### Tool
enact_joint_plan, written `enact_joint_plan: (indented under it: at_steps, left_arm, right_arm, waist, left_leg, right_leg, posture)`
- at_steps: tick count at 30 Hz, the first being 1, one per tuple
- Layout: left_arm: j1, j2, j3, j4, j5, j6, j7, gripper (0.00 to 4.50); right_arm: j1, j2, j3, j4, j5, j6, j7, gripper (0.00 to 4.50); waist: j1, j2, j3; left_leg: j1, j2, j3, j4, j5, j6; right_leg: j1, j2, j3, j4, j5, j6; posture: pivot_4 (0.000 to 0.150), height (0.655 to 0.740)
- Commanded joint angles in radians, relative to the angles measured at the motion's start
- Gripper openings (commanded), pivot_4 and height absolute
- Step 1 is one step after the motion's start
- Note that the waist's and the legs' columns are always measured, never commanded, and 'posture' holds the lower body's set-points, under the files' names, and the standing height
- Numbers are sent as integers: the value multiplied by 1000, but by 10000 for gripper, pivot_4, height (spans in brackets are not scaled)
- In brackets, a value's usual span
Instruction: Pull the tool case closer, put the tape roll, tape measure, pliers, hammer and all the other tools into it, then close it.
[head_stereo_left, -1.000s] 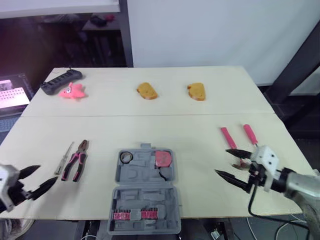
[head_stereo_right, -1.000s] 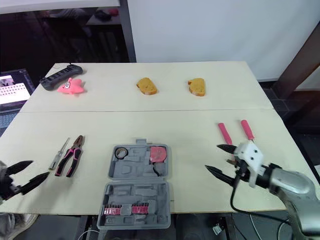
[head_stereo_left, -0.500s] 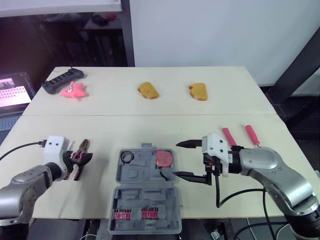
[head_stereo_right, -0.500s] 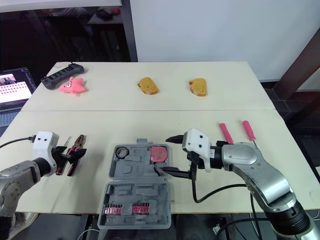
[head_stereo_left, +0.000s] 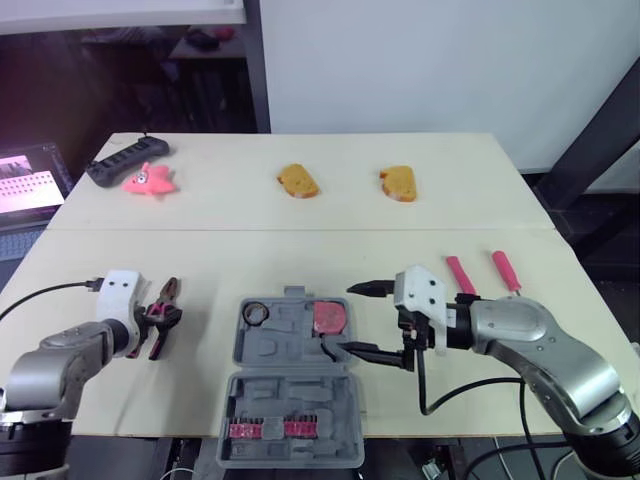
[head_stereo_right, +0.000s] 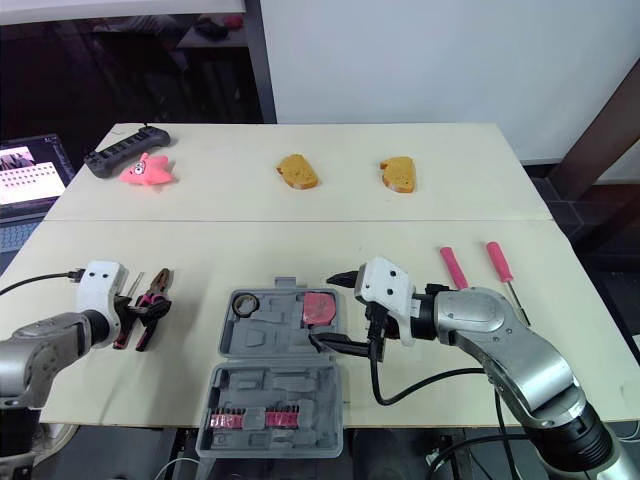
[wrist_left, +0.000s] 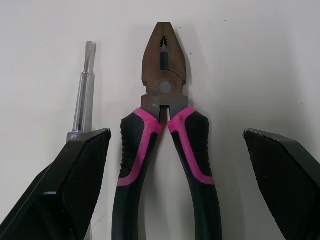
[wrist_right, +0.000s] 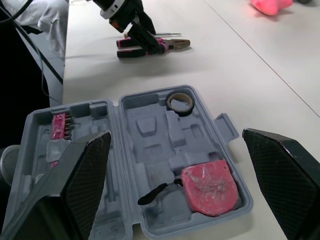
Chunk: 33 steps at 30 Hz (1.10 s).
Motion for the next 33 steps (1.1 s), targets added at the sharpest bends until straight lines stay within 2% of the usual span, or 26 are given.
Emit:
enact_joint_plan:
  at_steps: [1,24,27,29,30,33]
  left_arm:
    - [-37,8,-28,27,26,-18,-20,45000]
    - [-114,3,-99,126,86,68,-57,45000]
    - [-117,0,-99,131,91,66,-61,36609]
    - [-117,-1,-98,132,93,64,-64,25933]
    - [-117,-2,-96,132,93,64,-66,23703]
    - [-123,-6,-92,133,95,56,-67,23702]
  right_arm:
    - [-5,5,-13,-57,20,9,-18,44522]
    - [-10,5,-12,-95,36,75,-81,44522]
    - [-9,5,-9,-95,35,78,-86,45000]
    - [-7,4,-8,-95,33,78,-88,45000]
    - [-6,4,-8,-94,32,79,-89,45000]
    - [-3,2,-4,-92,26,77,-91,45000]
  waist:
    - [2,0,0]
    - [1,0,0]
    - [1,0,0]
    - [1,0,0]
    - [1,0,0]
    - [1,0,0]
  left_leg:
    - [0,0,0,0,0,0]
    - [0,0,0,0,0,0]
    - [0,0,0,0,0,0]
    - [0,0,0,0,0,0]
    - [0,0,0,0,0,0]
    - [0,0,0,0,0,0]
  right_leg:
    - [0,0,0,0,0,0]
    - [0,0,0,0,0,0]
    - [0,0,0,0,0,0]
    - [0,0,0,0,0,0]
    - [0,0,0,0,0,0]
    - [0,0,0,0,0,0]
  posture:
    - [1500,7400]
    - [1500,7400]
    - [1500,7400]
    - [1500,7400]
    - [1500,7400]
    - [1500,7400]
